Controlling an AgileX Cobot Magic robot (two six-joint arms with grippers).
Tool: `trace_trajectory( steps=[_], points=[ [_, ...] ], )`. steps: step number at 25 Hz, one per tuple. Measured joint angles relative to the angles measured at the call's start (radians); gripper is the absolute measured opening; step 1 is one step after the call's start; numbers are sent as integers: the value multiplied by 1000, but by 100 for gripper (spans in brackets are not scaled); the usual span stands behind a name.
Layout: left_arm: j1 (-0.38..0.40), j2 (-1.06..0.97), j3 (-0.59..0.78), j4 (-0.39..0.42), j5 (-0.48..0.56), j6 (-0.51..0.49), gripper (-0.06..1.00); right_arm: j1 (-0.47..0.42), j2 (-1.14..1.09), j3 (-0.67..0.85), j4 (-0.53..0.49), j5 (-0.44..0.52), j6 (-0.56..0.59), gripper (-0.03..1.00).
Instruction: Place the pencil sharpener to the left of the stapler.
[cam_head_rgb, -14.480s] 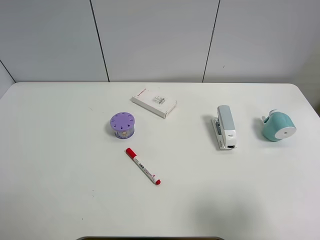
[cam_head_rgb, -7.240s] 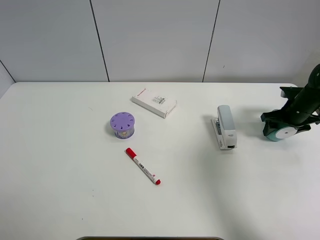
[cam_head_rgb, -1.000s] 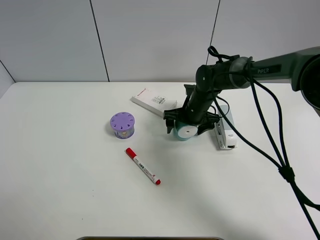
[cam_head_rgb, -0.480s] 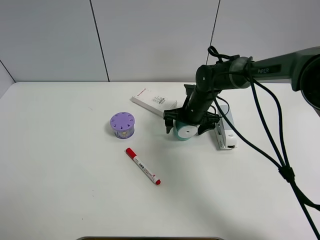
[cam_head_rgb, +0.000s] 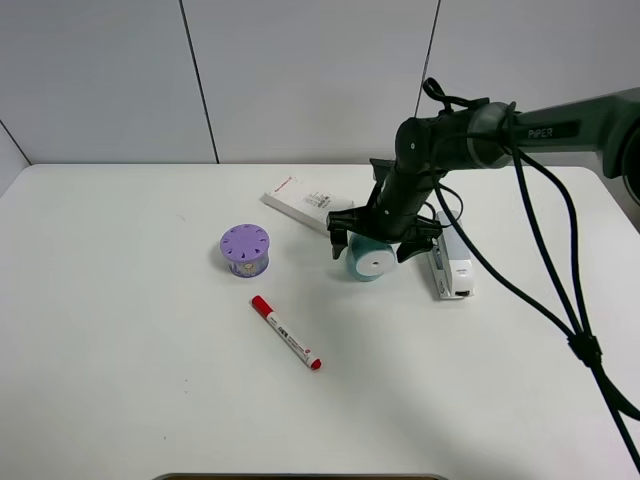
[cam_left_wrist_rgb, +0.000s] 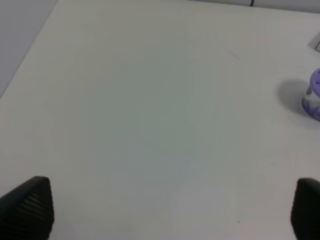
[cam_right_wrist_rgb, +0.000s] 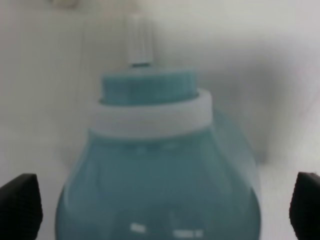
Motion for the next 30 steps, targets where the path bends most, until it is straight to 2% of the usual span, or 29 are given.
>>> trace_trajectory(
  steps=[5,16,23,30],
  points=[
    [0,0,0,0,0,0,95,0,-39,0,-7,51,15,99],
    [0,0,0,0,0,0,95,1,-191,0,-94,121,73,99],
    [0,0,0,0,0,0,95,5,-318,0,-151,127,63,99],
    [0,0,0,0,0,0,95,5,-475,0,-197,129,3,99]
  ],
)
